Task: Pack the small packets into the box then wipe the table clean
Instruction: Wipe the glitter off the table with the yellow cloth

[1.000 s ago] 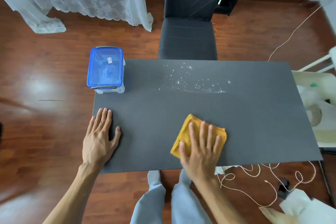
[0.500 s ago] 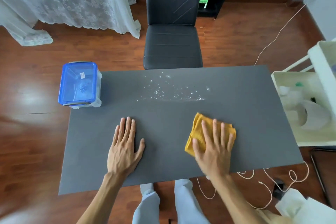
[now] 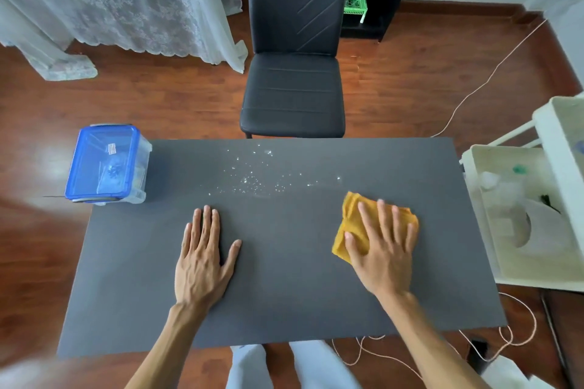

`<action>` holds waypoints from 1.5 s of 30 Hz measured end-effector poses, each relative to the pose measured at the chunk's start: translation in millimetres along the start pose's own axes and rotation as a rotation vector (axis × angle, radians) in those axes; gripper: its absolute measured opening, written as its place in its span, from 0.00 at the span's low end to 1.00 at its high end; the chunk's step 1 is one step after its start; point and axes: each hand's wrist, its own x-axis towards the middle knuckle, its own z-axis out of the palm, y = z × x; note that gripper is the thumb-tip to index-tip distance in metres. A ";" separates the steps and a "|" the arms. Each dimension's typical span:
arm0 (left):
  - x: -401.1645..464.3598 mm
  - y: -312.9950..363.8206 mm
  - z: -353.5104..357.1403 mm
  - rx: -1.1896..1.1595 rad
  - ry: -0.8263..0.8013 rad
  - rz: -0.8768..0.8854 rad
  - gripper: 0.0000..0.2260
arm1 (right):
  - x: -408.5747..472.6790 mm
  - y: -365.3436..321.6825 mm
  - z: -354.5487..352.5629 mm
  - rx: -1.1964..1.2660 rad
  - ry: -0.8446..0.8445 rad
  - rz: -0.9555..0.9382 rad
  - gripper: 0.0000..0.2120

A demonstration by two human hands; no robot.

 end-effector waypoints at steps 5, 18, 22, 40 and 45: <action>19.8 11.5 0.3 -0.017 0.024 -0.023 0.32 | -79.5 -42.4 7.6 0.090 -0.073 -0.102 0.34; 62.4 -13.5 -5.8 -0.057 0.085 -0.072 0.28 | 70.6 -24.3 4.2 0.011 -0.024 -0.069 0.31; 65.6 -11.0 -9.1 -0.066 0.075 -0.091 0.28 | -24.4 -70.4 10.1 0.103 -0.088 -0.105 0.33; 77.3 -46.1 -26.4 -0.109 0.061 -0.044 0.27 | -30.2 -126.3 20.0 0.093 -0.128 -0.273 0.31; 75.2 -57.3 -32.2 -0.136 0.057 0.005 0.27 | 56.4 -225.4 28.1 0.136 -0.149 -0.565 0.29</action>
